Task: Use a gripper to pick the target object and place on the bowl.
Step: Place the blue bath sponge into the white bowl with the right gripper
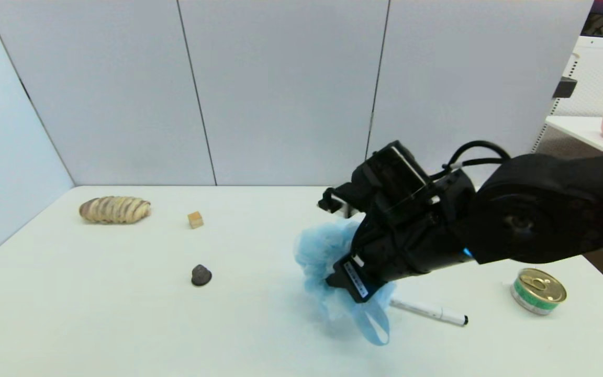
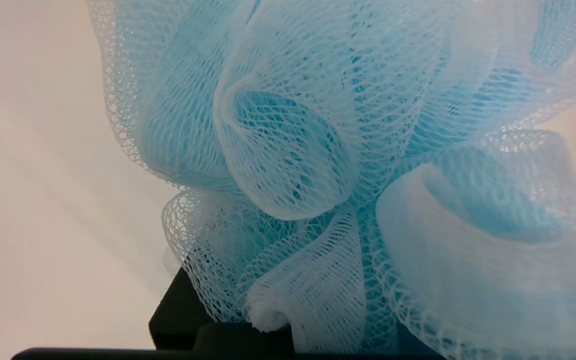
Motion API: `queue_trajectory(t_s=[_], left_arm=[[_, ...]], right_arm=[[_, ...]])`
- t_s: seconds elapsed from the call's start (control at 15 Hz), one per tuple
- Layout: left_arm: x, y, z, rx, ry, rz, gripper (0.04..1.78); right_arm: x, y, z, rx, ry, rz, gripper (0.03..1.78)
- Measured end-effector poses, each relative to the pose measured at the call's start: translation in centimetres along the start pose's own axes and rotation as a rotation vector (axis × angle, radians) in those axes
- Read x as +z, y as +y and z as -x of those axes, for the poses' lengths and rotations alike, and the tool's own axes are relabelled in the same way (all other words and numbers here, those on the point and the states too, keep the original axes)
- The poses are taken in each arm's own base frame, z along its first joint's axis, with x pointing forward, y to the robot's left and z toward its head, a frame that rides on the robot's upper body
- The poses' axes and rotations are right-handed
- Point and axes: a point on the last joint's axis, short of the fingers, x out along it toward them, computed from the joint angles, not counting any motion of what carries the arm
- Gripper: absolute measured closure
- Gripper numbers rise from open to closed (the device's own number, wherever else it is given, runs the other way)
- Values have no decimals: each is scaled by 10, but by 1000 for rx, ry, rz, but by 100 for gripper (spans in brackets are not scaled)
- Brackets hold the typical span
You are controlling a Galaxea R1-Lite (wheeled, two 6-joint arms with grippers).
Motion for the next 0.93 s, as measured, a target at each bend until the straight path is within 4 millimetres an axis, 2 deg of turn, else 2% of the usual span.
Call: queue_trajectory(t_s=[0.13, 0.33, 0.4, 0.53, 0.73, 0.93], left_arm=[[0, 0, 0, 0, 0, 0, 11], [0, 0, 0, 0, 0, 0, 11], [0, 0, 0, 0, 0, 0, 11], [0, 0, 0, 0, 0, 0, 11], [0, 0, 0, 0, 0, 0, 11], [0, 0, 0, -1, 0, 0, 11]], right_arm=[[6, -5, 32, 44, -59, -27, 104], [19, -16, 91, 122, -232, -135, 105], [24, -23, 110, 125, -296, -171, 105], [30, -41, 136, 113, -396, -205, 105], [40, -71, 157, 76, -506, -234, 106], [53, -110, 158, 8, -568, -252, 106]])
